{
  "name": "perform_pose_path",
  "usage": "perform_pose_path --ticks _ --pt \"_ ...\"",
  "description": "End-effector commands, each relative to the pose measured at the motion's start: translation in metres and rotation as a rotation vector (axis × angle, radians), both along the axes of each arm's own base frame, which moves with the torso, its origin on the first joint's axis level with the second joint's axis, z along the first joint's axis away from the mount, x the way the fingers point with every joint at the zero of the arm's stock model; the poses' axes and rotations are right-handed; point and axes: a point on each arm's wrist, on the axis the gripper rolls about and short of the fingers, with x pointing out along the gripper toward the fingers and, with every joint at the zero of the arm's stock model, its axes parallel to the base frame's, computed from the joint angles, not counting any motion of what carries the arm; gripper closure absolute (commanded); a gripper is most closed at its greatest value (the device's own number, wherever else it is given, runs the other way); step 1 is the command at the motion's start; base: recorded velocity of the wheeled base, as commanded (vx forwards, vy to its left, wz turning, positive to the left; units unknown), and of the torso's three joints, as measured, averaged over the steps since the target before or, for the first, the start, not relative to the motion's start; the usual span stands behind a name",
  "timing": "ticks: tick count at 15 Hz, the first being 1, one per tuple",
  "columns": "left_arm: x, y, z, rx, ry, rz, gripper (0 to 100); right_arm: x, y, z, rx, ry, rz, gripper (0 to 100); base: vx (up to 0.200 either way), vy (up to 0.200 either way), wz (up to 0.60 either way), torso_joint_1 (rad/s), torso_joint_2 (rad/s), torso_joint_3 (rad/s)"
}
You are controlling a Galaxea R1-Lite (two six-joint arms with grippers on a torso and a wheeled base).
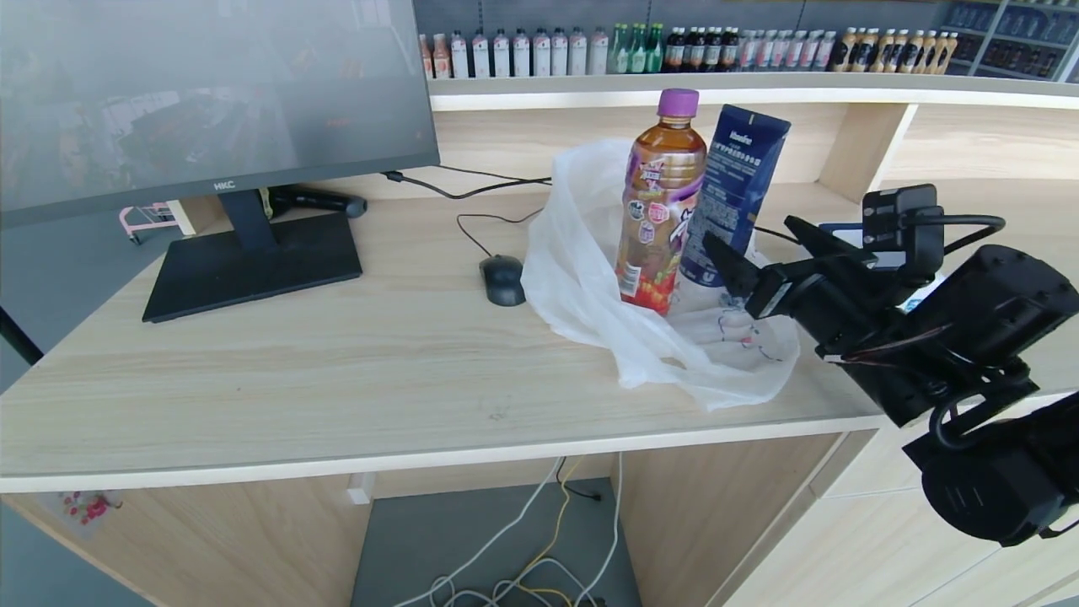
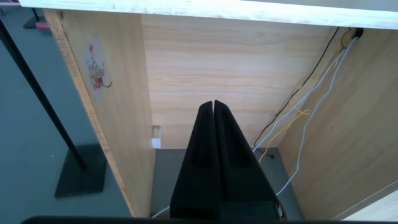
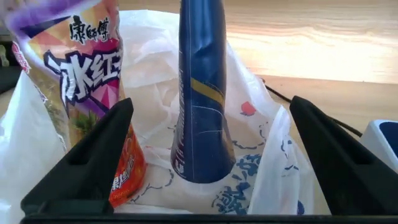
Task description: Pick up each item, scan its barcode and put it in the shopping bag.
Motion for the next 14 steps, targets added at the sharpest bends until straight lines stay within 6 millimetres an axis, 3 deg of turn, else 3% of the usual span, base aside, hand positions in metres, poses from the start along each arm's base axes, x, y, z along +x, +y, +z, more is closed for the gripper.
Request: perform_pose_path --ticks 1,3,6,8,11,14 --pt "0.000 0.000 0.000 0.000 0.000 0.000 100 -0.049 -0.016 0.028 0.025 -0.074 0.007 0 0.000 0.000 0.00 0.000 0.00 0.000" --pt "0.000 0.000 0.000 0.000 0.000 0.000 100 -0.102 -0.035 0.034 0.044 -0.099 0.016 0 0.000 0.000 0.00 0.000 0.00 0.000" --pt "0.000 0.000 0.000 0.000 0.000 0.000 100 -0.171 -0.057 0.020 0.071 -0.108 0.052 0 0.000 0.000 0.00 0.000 0.00 0.000" --pt "0.000 0.000 0.000 0.000 0.000 0.000 100 -0.198 -0.067 0.014 0.087 -0.118 0.057 0 0.000 0.000 0.00 0.000 0.00 0.000" --pt "0.000 0.000 0.000 0.000 0.000 0.000 100 -0.238 -0.083 -0.012 0.059 -0.048 0.061 0 0.000 0.000 0.00 0.000 0.00 0.000" --pt "0.000 0.000 0.000 0.000 0.000 0.000 100 -0.280 -0.098 -0.050 -0.003 0.117 0.063 0 0.000 0.000 0.00 0.000 0.00 0.000"
